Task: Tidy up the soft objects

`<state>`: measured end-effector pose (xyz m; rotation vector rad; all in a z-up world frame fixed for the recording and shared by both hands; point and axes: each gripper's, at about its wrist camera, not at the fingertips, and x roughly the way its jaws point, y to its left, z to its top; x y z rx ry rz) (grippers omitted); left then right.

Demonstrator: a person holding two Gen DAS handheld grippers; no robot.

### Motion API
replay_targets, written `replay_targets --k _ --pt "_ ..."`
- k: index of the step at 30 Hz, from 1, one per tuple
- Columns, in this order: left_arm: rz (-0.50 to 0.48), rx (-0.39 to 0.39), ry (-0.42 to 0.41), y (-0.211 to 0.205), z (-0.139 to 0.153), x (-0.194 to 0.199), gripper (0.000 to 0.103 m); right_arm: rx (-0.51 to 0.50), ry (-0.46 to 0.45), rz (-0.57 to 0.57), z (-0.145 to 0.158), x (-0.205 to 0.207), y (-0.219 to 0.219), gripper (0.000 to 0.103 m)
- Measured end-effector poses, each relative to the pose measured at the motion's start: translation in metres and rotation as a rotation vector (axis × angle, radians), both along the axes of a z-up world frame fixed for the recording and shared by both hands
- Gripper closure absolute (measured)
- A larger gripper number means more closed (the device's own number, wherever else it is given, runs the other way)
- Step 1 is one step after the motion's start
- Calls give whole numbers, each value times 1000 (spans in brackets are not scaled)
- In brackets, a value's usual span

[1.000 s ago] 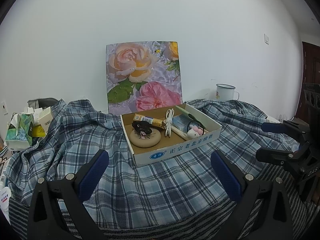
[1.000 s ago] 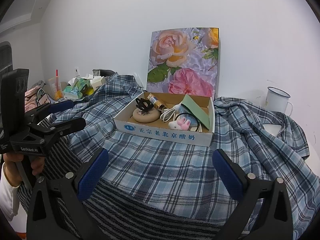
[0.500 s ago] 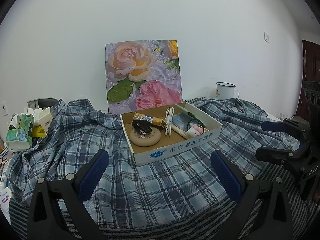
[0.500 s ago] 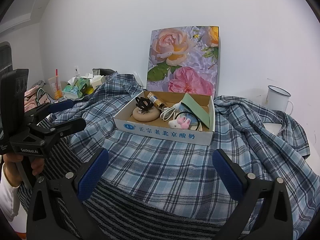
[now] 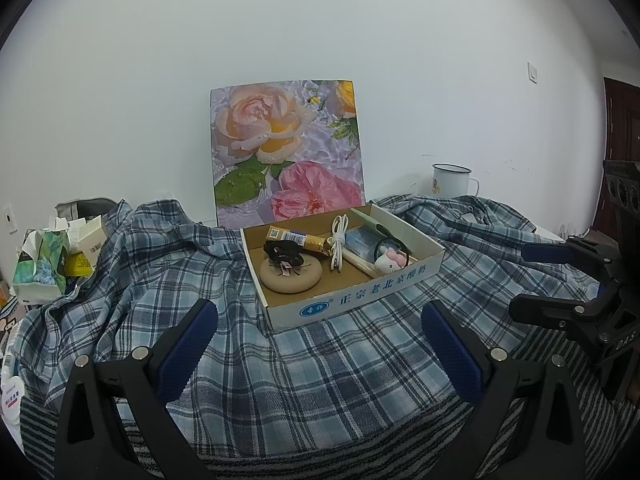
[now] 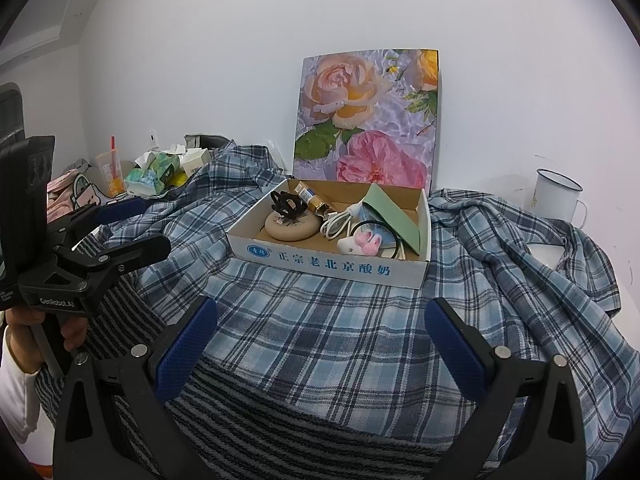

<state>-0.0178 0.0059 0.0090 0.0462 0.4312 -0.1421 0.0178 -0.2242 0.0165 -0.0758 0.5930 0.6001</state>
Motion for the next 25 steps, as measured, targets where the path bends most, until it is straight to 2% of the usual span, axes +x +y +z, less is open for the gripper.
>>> replay_targets --k 25 --pt "-3 4 3 -1 0 0 0 -7 11 1 -6 -4 1 0"
